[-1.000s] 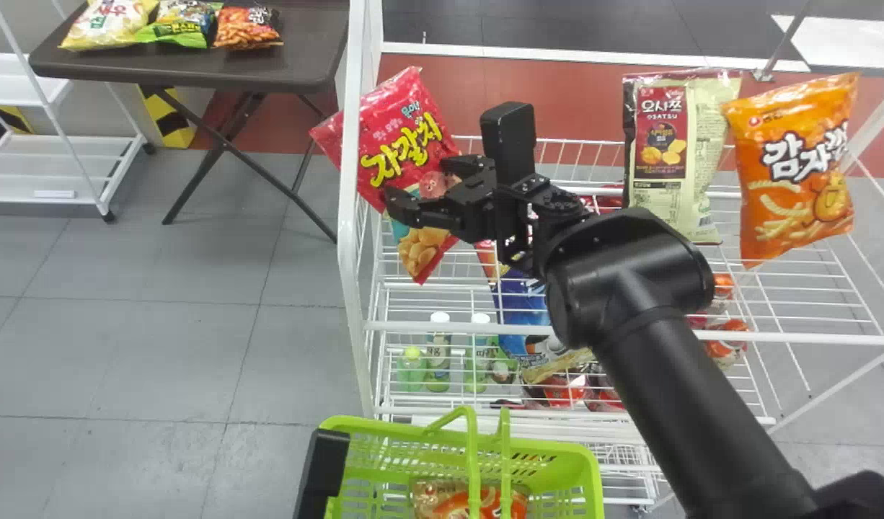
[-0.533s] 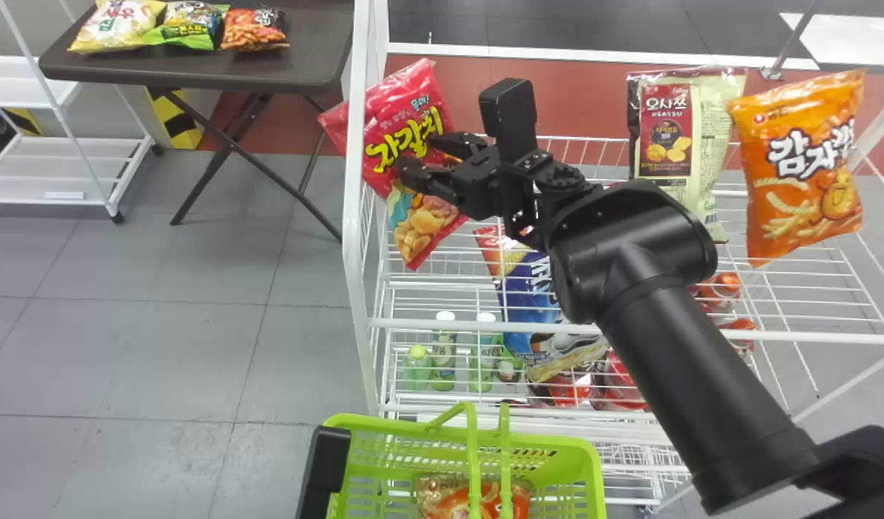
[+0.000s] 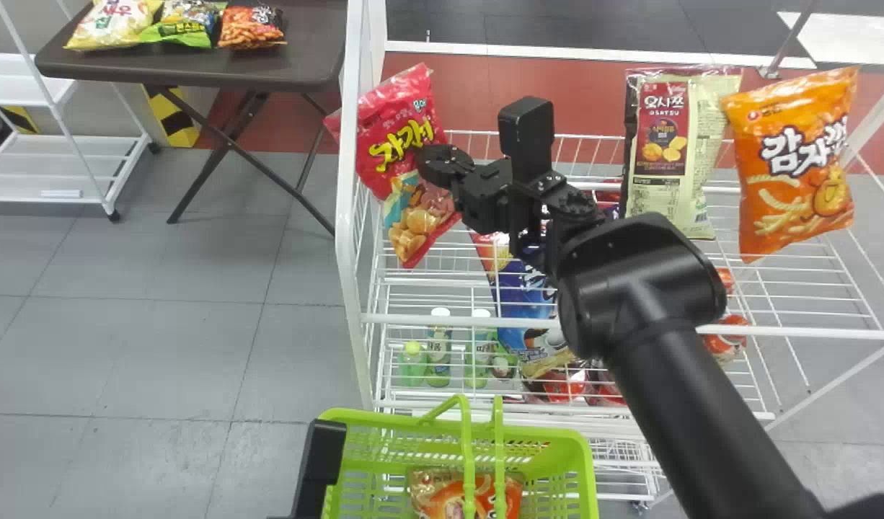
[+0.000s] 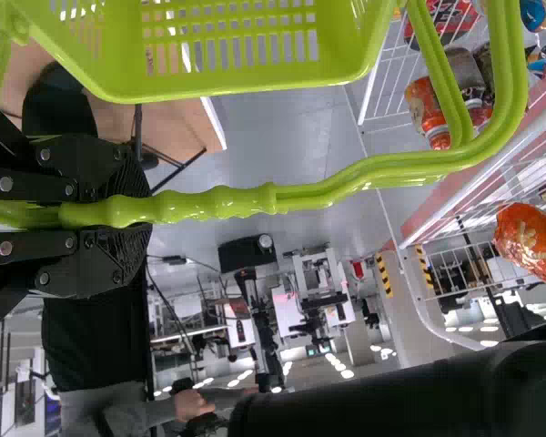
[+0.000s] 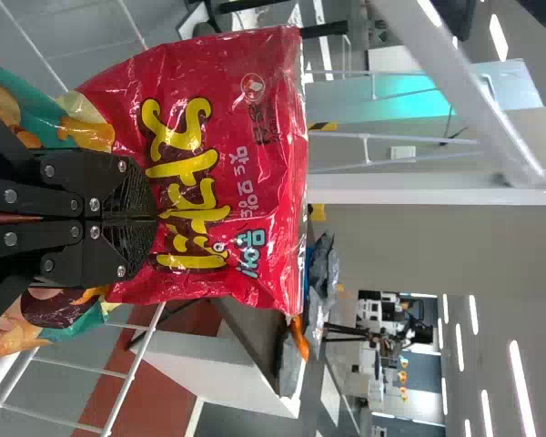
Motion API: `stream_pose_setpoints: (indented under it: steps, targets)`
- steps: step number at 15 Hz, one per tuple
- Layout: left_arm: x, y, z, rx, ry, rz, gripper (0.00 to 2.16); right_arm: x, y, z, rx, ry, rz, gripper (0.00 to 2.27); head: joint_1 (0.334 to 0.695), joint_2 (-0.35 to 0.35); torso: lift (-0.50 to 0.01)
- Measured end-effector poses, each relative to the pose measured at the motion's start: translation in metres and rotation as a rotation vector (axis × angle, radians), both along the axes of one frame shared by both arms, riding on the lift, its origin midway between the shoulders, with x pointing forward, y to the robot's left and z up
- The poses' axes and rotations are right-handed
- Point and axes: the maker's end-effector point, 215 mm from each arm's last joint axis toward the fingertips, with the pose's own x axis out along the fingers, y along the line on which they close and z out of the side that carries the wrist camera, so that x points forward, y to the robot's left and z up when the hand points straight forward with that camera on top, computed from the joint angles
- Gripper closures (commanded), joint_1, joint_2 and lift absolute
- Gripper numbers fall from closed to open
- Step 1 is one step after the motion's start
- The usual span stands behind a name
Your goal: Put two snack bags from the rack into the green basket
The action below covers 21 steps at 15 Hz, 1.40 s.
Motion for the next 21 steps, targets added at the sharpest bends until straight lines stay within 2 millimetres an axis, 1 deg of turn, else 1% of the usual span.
stream_pose_setpoints:
  steps: [1,2,4,6,8,9,11,12,14,15,17,20,21]
  targets:
    - [0.001,0.000,0.001,0.002,-0.003,0.000,2.14,-0.009,-0.006,0.004,0.014,-0.005,-0.010,2.24,0.695,-0.046,-0.007]
    - [0.001,0.001,0.001,0.004,-0.006,-0.001,2.14,-0.015,-0.017,0.006,0.022,-0.008,-0.023,2.24,0.695,-0.056,-0.007]
    - [0.001,0.000,0.002,0.011,-0.009,-0.005,2.14,-0.031,-0.045,0.008,0.036,-0.004,-0.053,2.24,0.695,-0.105,-0.007]
    - [0.000,-0.001,0.002,0.017,-0.011,-0.009,2.14,-0.050,-0.072,0.015,0.052,0.009,-0.083,2.24,0.695,-0.143,-0.007]
    - [0.000,-0.001,0.002,0.023,-0.012,-0.011,2.14,-0.081,-0.101,0.027,0.082,0.033,-0.109,2.24,0.695,-0.186,-0.007]
    - [0.001,-0.001,0.002,0.025,-0.014,-0.012,2.14,-0.096,-0.113,0.031,0.097,0.048,-0.122,2.24,0.695,-0.229,-0.007]
    - [0.006,-0.002,0.003,0.034,-0.024,-0.015,2.14,-0.130,-0.139,0.038,0.115,0.084,-0.149,2.24,0.695,-0.270,-0.007]
    - [0.008,-0.003,0.002,0.043,-0.029,-0.015,2.14,-0.148,-0.150,0.039,0.117,0.115,-0.152,2.24,0.695,-0.314,-0.007]
    - [0.010,-0.006,0.002,0.051,-0.032,-0.013,2.14,-0.181,-0.168,0.033,0.110,0.205,-0.162,2.24,0.695,-0.349,-0.007]
    - [0.010,-0.007,0.003,0.047,-0.032,-0.012,2.14,-0.196,-0.175,0.028,0.099,0.249,-0.173,2.24,0.695,-0.350,-0.007]
    - [0.010,-0.008,0.005,0.040,-0.032,-0.011,2.14,-0.231,-0.188,0.009,0.061,0.378,-0.197,2.24,0.695,-0.350,-0.007]
    - [0.009,-0.006,0.007,0.032,-0.035,0.005,2.14,-0.296,-0.196,-0.033,0.002,0.635,-0.222,2.24,0.695,-0.350,-0.007]
    - [0.009,-0.005,0.008,0.031,-0.036,0.012,2.14,-0.320,-0.198,-0.051,-0.019,0.734,-0.225,2.24,0.695,-0.350,-0.007]
